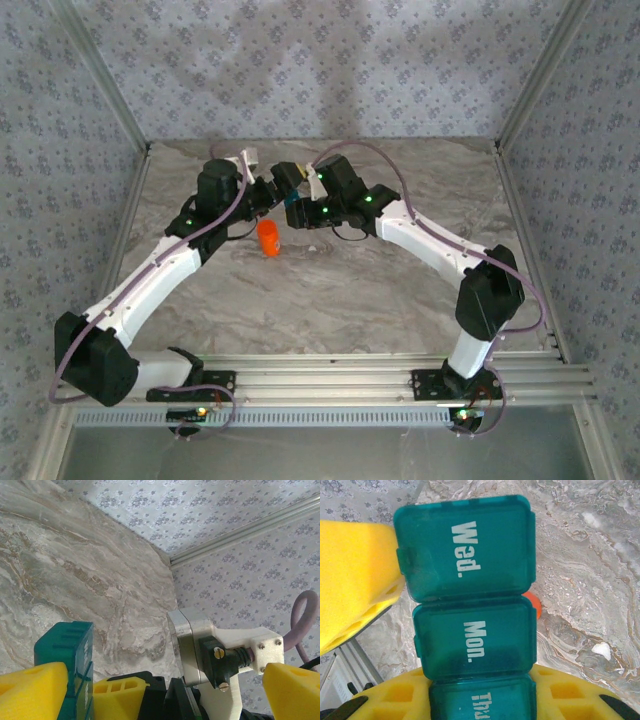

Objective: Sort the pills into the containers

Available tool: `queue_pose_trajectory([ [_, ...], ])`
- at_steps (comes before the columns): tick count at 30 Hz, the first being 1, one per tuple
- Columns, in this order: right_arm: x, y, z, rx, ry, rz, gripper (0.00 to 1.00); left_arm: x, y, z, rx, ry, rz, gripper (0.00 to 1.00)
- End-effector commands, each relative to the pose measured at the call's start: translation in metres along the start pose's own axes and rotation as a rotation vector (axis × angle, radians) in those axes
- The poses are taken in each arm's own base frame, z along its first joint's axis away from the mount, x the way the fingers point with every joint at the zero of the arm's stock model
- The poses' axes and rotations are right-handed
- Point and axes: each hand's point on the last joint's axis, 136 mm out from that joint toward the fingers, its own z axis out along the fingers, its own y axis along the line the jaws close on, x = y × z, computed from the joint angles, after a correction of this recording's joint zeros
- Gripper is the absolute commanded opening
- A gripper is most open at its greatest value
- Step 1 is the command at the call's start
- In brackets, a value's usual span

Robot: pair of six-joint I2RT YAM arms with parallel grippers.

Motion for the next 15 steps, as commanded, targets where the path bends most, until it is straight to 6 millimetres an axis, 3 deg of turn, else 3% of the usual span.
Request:
queue_pose_trajectory([
  [1, -0.01, 0.021, -0.001, -0.058, -0.02, -0.033, 0.24, 0.006, -0.025, 0.005, 0.076, 0.026, 0.009, 0.99],
  [8, -0.01, 0.014, -0.003, -0.038, -0.025, -0.029, 0.24, 0.001, -0.048, 0.009, 0.131, 0.01, 0.007, 0.99],
  [15, -0.007, 0.004, -0.01, -0.015, -0.032, -0.019, 0.24, -0.008, -0.041, 0.004, 0.074, -0.034, 0.026, 0.99],
])
